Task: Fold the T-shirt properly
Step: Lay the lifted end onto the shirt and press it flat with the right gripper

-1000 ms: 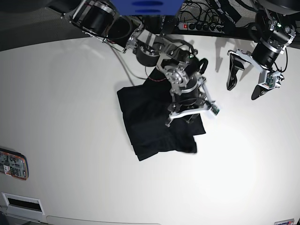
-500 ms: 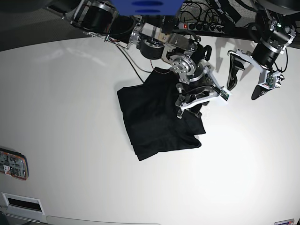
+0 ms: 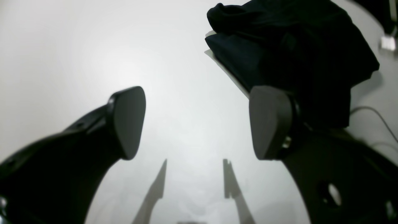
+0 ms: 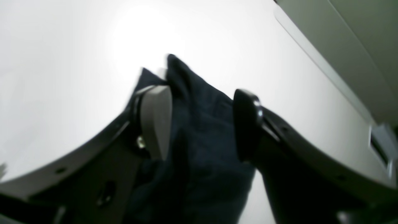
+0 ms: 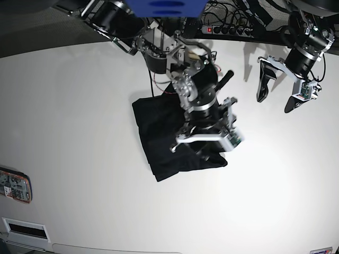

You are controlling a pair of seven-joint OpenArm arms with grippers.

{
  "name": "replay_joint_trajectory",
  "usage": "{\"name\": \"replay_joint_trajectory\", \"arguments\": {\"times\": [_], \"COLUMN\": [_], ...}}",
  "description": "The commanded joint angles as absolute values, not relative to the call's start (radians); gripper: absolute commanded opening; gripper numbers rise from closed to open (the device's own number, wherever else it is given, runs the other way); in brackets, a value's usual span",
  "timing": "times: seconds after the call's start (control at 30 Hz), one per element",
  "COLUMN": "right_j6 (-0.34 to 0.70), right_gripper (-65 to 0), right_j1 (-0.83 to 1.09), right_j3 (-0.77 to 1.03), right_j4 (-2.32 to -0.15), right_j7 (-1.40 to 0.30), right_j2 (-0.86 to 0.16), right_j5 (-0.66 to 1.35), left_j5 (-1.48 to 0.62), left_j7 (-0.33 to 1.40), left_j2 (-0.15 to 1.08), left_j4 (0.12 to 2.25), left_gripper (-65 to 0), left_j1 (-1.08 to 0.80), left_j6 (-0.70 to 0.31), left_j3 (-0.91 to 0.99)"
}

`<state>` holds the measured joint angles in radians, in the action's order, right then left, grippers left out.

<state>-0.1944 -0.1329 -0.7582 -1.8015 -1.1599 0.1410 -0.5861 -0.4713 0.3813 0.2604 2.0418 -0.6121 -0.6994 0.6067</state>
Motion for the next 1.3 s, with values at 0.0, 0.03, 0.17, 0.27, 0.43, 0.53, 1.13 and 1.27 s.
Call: {"name": "replay_joint_trajectory", "arguments": {"times": [0.0,0.03,0.17,0.27,0.43,0.53,1.13,1.27], "right_j6": [-0.197,-0.197,-0.197,-0.197,-0.197,-0.197,-0.197,-0.197], "right_gripper": [-34.5,-34.5,-34.5,-34.5,-34.5,-34.5,-34.5,-34.5], "right_j1": [-0.148,-0.147,-0.147,-0.147,-0.084,-0.018,-0.056,-0.125], "right_j3": [-0.745,-0.734,-0.736,-0.736,-0.739,-0.76,-0.805,-0.691], "right_j4": [-1.811,-1.796,-1.712,-1.613,-1.515,-1.515,-1.797,-1.695], "right_j7": [-1.133,-1.133,-1.133,-1.13,-1.058,-1.043,-1.046,-1.036], "right_j2": [0.153,0.142,0.097,0.096,0.099,0.101,0.102,0.102], "right_j5": [-0.599,-0.598,-0.598,-0.598,-0.599,-0.601,-0.587,-0.582], "left_j5": [-0.492,-0.492,-0.492,-0.492,-0.492,-0.492,-0.492,-0.492], "left_j7": [0.352,0.352,0.352,0.352,0.352,0.352,0.352,0.352], "left_j2": [0.268,0.268,0.269,0.269,0.269,0.271,0.272,0.272], "left_j4": [2.055,2.054,2.054,2.054,2.054,2.054,2.054,2.054], "left_gripper": [-15.8,-15.8,-15.8,-15.8,-15.8,-15.8,-15.8,-15.8], "left_j1": [-0.615,-0.615,-0.613,-0.613,-0.616,-0.615,-0.616,-0.618], "left_j6": [-0.698,-0.698,-0.698,-0.698,-0.698,-0.698,-0.698,-0.698], "left_j3": [0.613,0.613,0.611,0.611,0.604,0.59,0.59,0.591]}}
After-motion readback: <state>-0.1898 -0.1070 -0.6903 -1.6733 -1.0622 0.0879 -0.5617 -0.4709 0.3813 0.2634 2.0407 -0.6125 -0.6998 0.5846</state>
